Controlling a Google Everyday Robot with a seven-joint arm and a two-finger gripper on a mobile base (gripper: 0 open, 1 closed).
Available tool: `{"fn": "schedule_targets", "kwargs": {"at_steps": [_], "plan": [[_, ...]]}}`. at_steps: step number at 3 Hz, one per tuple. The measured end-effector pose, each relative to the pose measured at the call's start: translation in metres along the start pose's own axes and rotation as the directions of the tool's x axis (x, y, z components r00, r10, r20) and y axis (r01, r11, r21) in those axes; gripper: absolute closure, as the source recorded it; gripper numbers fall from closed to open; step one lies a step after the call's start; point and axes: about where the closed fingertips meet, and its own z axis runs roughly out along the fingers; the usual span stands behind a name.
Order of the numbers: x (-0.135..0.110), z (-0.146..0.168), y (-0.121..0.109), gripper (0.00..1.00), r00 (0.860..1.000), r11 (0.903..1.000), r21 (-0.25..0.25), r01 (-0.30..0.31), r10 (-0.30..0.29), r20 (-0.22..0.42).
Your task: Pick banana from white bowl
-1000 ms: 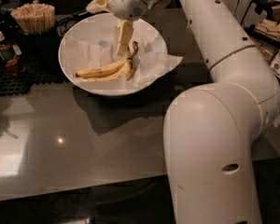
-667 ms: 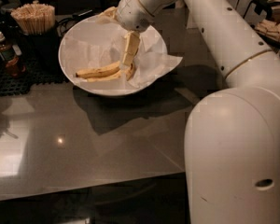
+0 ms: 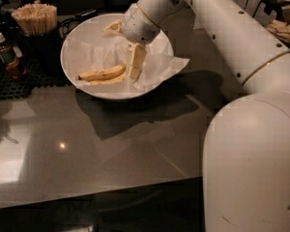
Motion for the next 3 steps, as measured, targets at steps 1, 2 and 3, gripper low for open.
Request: {"fn": "schedule_targets", "kwargs": {"at_steps": [1,2,3], "plan": [[0.003,0.01,0.0,0.0,1.0,0.9997,-0.022,-0.01,0.011,0.022],[0.003,0.011,0.003,0.0,0.999,0.9995,-0.027,-0.018,0.019,0.035],[-0.007,-0.005,0.004,0.0,0.998,0.9998,0.022,0.003,-0.005,0.057]]}}
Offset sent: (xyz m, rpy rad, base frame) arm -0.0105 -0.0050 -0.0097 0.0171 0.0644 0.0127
